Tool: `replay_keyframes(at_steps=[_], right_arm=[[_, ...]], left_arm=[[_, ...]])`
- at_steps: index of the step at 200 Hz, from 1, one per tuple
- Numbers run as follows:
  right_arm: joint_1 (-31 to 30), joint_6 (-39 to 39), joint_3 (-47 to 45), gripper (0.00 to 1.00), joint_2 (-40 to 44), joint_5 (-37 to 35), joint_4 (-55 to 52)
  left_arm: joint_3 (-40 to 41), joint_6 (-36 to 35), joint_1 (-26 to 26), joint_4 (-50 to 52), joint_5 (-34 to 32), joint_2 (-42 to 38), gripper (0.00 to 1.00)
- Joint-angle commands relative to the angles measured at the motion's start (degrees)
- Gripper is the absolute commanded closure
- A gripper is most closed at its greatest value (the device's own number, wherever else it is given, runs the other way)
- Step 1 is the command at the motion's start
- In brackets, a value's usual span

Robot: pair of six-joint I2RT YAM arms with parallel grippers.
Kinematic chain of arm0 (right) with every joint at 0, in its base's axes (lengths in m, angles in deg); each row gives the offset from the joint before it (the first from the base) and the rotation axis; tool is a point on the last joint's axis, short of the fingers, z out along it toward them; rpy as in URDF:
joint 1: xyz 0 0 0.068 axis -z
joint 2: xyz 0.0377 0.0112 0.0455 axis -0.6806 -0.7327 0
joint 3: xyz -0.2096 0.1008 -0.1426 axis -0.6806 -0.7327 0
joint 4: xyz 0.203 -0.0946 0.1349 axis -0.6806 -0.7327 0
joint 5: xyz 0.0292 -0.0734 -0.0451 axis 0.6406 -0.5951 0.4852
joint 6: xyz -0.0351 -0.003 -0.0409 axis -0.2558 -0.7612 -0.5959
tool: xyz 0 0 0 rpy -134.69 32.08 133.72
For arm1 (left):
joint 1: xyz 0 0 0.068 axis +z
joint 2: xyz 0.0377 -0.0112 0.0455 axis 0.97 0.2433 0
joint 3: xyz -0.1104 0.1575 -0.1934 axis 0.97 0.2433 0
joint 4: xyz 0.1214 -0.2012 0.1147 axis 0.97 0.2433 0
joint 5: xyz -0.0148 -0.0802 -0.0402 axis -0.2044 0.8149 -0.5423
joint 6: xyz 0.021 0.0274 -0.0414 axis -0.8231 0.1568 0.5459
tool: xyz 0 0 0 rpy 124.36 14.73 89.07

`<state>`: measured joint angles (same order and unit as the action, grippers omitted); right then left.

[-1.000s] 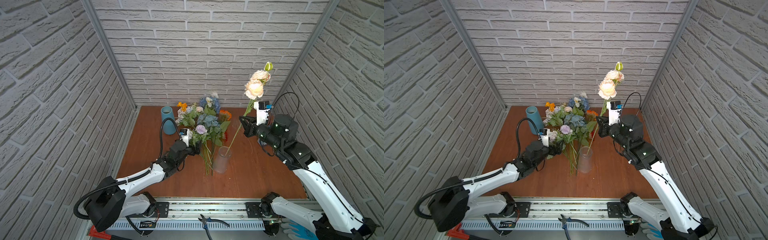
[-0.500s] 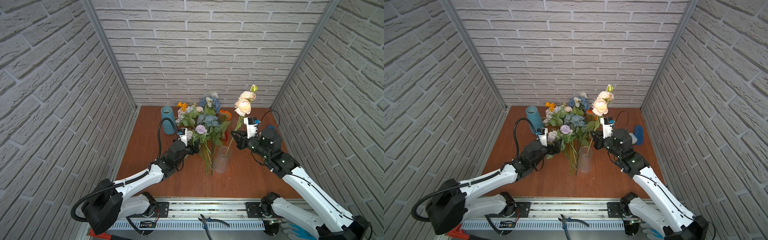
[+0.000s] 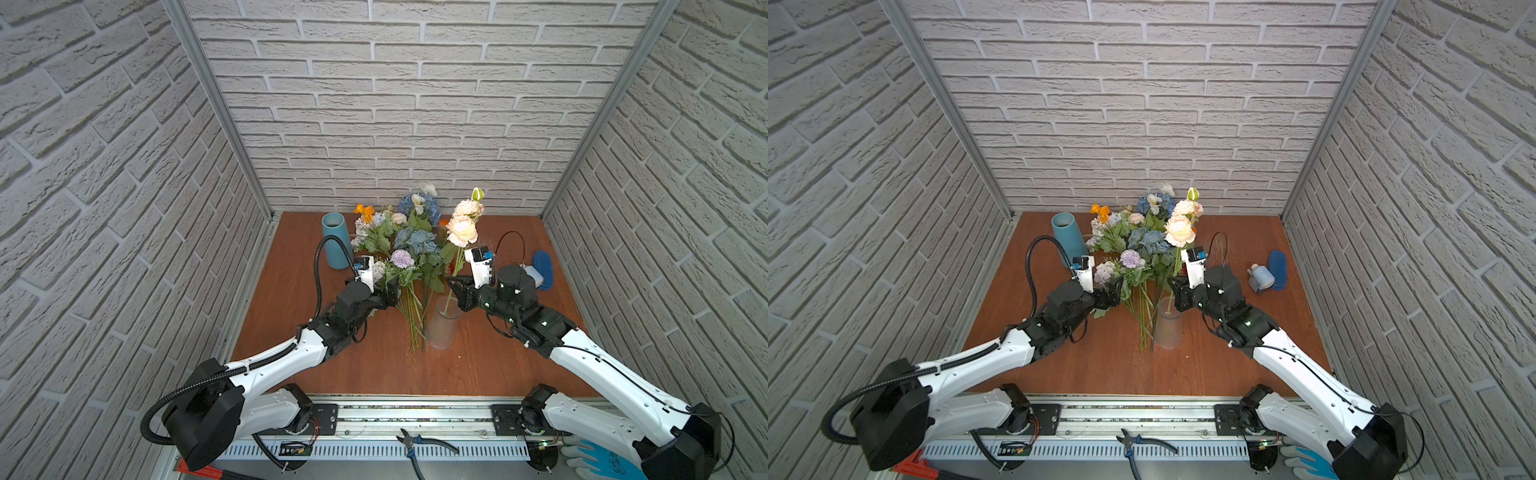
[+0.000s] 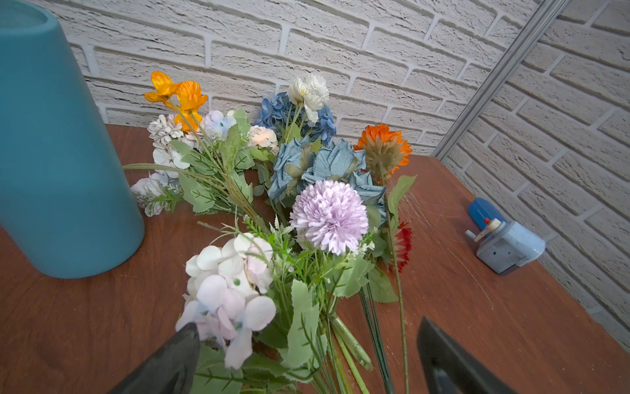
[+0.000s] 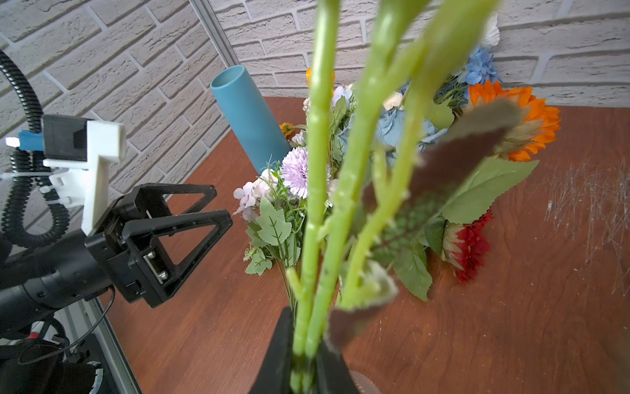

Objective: Arrange flowers in a vase
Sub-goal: Place the flower in the vase.

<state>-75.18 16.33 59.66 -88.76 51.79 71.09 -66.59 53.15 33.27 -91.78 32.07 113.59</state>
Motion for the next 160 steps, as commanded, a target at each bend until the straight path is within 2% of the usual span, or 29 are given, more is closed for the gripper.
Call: replay_keyframes(at_steps=[1,36,68,110,140,160], right_arm=[[-1.3,-0.3,-0.8,0.86,0.4,-2.4,0.4],[-1.7,-0.5,-1.0,0.80,0.6,-3.9,-0.7],[-1.9,-0.7,-1.4,0.68,1.4,-6.2,-1.7],[-1.9,-0.8,-1.1,0.65,2.9,-7.6,-3.2],[-1.9,0.0,0.6,0.45,4.9,-8.3,-6.5],[-1.9,0.7,2.7,0.44,6.4,-8.7,-9.4]], left_arm=[[-0.5,-0.4,0.4,-1.4,-1.0,-1.0,0.02],[-0.7,-0.5,0.5,-1.3,-0.9,-0.7,0.02],[-1.1,-0.9,0.5,-1.3,-0.7,-0.9,0.02],[-0.9,-0.6,0.4,-1.2,-0.7,-1.1,0.02],[-0.7,-0.5,0.5,-1.2,-0.8,-1.5,0.02],[-0.9,-0.7,0.4,-1.3,-0.8,-1.3,0.02]])
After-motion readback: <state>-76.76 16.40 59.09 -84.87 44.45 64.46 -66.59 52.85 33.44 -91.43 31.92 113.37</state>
